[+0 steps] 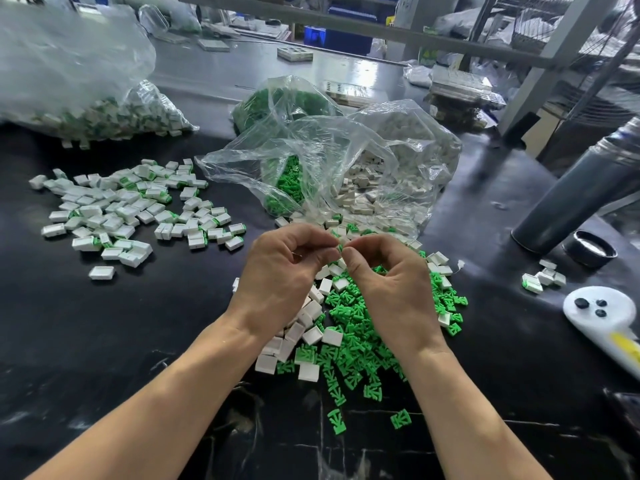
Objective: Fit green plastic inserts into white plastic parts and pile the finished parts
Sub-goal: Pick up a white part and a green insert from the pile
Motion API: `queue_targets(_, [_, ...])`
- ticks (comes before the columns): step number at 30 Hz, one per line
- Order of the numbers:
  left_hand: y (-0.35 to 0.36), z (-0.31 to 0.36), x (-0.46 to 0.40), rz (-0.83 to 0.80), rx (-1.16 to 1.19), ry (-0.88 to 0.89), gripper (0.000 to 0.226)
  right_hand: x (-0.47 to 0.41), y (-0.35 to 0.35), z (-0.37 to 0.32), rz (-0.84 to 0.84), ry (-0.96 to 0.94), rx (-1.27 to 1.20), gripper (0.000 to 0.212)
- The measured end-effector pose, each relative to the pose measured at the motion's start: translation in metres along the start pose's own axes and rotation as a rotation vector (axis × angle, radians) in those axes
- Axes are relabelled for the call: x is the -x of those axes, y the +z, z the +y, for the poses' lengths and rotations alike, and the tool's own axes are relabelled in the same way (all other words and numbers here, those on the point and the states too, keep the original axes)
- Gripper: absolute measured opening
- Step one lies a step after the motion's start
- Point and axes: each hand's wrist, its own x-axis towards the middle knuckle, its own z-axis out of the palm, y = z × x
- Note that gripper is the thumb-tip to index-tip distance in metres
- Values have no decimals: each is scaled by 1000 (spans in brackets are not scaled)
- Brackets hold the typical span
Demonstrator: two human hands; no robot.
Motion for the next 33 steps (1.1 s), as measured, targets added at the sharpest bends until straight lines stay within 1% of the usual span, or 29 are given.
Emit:
queue_targets(7, [-4,4,0,-43,-26,25,15,-3,-2,1,-83,86,-36,7])
queue_targets(12, [-6,4,-2,-48,-35,17,15,-4,-1,5,-67,67,11,6])
queue_targets(15, [-5,4,-3,-57,-51,16,16,-4,-1,6,-65,44,29,9])
queue_targets(17, [-6,4,-3,-50,-61,9,16,-5,-4,6,-38,54,14,11])
queue_targets(21, [-17,4,-5,6,-14,-14,25,-13,-21,10,104,103,-108,10])
queue_targets(22, [-17,5,-4,6,-3,-15,25,-13,-23,10,91,95,-112,8])
queue_targets(26, [-9,6,-3,-44,-50,-2,16,-6,-11,5,-120,50,-91,5])
queue_targets(29, [-8,4,-2,-57,-67,14,14,-6,-7,5,-128,62,-89,7])
queue_targets(33, [-8,3,-3,-55,-73,23,14,-4,-8,5,-130,98,-101,5])
